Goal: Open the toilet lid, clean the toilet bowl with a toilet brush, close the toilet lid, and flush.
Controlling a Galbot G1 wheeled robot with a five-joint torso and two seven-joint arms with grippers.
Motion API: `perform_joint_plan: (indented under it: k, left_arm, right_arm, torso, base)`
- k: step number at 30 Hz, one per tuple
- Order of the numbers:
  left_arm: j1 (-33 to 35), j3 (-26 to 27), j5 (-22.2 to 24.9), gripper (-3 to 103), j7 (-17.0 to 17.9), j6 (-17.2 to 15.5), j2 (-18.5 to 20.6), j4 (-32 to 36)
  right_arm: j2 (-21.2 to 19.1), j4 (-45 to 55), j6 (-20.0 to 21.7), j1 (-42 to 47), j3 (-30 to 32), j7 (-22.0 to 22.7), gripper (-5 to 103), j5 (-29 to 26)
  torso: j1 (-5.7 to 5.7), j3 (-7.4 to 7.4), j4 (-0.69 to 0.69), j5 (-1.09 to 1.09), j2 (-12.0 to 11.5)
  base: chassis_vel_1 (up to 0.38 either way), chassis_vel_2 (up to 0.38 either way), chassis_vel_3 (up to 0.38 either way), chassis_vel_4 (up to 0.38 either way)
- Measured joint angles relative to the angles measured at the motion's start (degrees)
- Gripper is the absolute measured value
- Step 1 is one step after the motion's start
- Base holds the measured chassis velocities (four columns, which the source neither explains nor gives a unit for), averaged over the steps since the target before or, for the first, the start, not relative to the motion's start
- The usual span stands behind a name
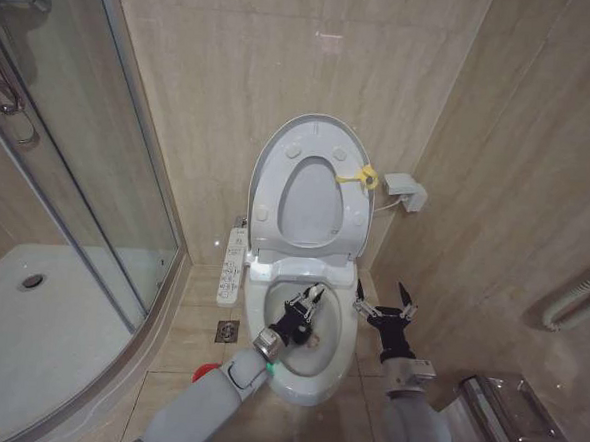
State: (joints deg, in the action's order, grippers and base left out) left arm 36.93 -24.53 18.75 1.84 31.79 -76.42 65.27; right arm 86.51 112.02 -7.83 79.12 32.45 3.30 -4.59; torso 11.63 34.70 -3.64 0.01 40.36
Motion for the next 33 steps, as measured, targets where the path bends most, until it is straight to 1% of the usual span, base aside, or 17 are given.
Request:
perform_joint_plan:
  k: [1,3,6,8,12,16,19,21,23,25,29,31,33]
  left_arm:
    - [0.2,-0.3,-0.1,22,0.0,0.0,-0.1,1.6]
    - [0.5,-0.7,-0.2,22,0.0,-0.1,-0.1,2.9]
    - [1.7,-1.9,-0.3,22,0.1,-0.6,0.2,6.7]
    - [2.0,-2.1,-0.3,22,0.1,-0.7,0.2,7.2]
    - [2.1,-2.1,-0.8,22,-0.2,-0.2,0.2,5.7]
    - [0.7,-1.0,-0.9,22,-0.9,1.2,0.4,0.5]
    - [0.0,-0.4,-1.0,22,-0.9,1.5,0.4,-0.7]
    - [0.0,-0.3,-1.0,22,-0.9,1.4,0.5,-0.3]
    - [0.2,-0.5,-1.0,22,-0.9,1.1,0.8,1.8]
    - [1.1,-1.4,-1.0,22,-0.9,0.4,1.2,5.8]
    - [2.3,-2.2,-1.2,22,-0.9,0.1,1.4,8.4]
    - [2.4,-2.3,-1.2,22,-0.9,0.1,1.4,8.4]
    - [2.4,-2.2,-1.4,22,-1.1,0.5,1.2,6.3]
  right_arm:
    - [0.0,0.0,0.0,0.0,0.0,0.0,100,0.0]
    - [0.0,0.0,0.0,0.0,0.0,0.0,100,0.0]
    - [0.0,0.0,0.0,0.0,0.0,0.0,100,0.0]
    - [0.0,0.0,0.0,0.0,0.0,0.0,100,0.0]
    - [0.0,0.0,0.0,0.0,0.0,0.0,100,0.0]
    - [0.0,0.0,0.0,0.0,0.0,0.0,100,0.0]
    - [0.0,0.0,0.0,0.0,0.0,0.0,100,0.0]
    - [0.0,0.0,0.0,0.0,0.0,0.0,100,0.0]
    - [0.0,0.0,0.0,0.0,0.0,0.0,100,0.0]
    - [0.0,0.0,0.0,0.0,0.0,0.0,100,0.0]
    - [0.0,0.0,0.0,0.0,0.0,0.0,100,0.0]
    - [0.0,0.0,0.0,0.0,0.0,0.0,100,0.0]
    - [0.0,0.0,0.0,0.0,0.0,0.0,100,0.0]
  torso:
    - [-0.01,-0.01,-0.04,-0.01,0.0]
    - [-0.01,-0.01,-0.04,-0.01,0.0]
    - [-0.01,-0.02,-0.04,-0.01,0.0]
    - [-0.01,-0.02,-0.04,-0.01,0.0]
    - [-0.01,-0.01,-0.03,-0.01,0.0]
    - [-0.01,-0.02,-0.03,-0.01,0.0]
    - [-0.01,-0.02,-0.03,-0.01,0.0]
    - [-0.01,-0.01,-0.03,-0.02,0.0]
    - [0.00,-0.01,-0.03,0.00,0.0]
    - [-0.01,-0.01,-0.04,-0.01,0.0]
    - [-0.01,-0.01,-0.03,-0.01,0.0]
    - [-0.01,-0.01,-0.03,-0.01,0.0]
    - [-0.01,-0.01,-0.03,-0.01,0.0]
  base:
    - [0.000,0.000,0.000,0.000]
    - [0.000,0.000,0.000,0.000]
    - [0.000,0.000,0.000,0.000]
    - [0.000,0.000,0.000,0.000]
    - [0.000,0.000,0.000,0.000]
    - [0.000,0.000,0.000,0.000]
    - [0.000,0.000,0.000,0.000]
    - [0.000,0.000,0.000,0.000]
    - [0.000,0.000,0.000,0.000]
    - [0.000,0.000,0.000,0.000]
    - [0.000,0.000,0.000,0.000]
    - [0.000,0.000,0.000,0.000]
    - [0.000,0.000,0.000,0.000]
